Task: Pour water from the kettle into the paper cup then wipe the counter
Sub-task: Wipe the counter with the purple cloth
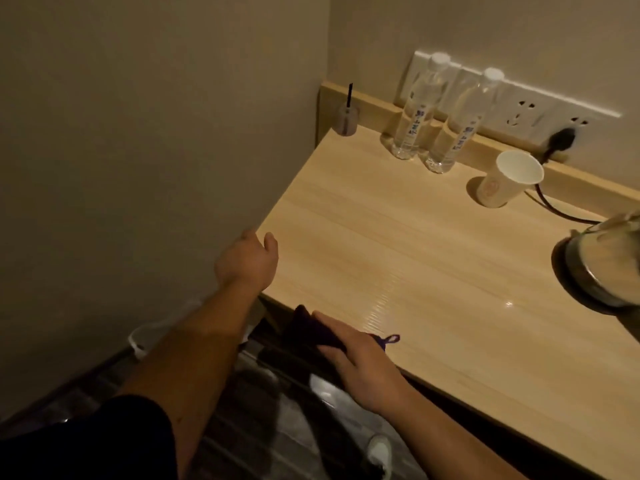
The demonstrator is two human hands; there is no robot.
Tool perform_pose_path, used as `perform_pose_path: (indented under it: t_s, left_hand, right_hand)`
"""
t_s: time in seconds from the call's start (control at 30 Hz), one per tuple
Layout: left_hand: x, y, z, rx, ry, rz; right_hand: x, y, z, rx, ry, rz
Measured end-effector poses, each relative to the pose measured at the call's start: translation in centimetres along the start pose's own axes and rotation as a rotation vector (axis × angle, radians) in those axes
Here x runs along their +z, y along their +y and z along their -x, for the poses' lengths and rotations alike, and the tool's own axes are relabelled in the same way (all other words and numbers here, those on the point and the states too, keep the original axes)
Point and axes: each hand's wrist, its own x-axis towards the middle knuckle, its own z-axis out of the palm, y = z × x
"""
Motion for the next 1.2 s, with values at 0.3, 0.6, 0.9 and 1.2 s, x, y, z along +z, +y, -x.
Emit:
perform_pose_path:
  t_s: [0.3,0.6,0.9,1.2]
  left_hand:
    - [-0.2,0.1,0.2,-0.011,0.004,-0.019]
    - [-0.3,0.2,0.2,0.001,0.059,0.014]
    - [0.7,-0.2,-0.6,-0.092,0.012,0.016]
    - [0.1,0.1,-0.5,-0.039,-0.015,-0.011]
  right_hand:
    - [-14.3,-2.7,-7.8,0.364,0.513,-0.735]
    - [-19.7,3.0,-27.6,-0.156,0.142,0.883]
    - [-17.8,7.1,-25.3,-0.160,0.037,0.984]
    - [-7.6,7.7,-2.2,-0.183,0.010,0.865]
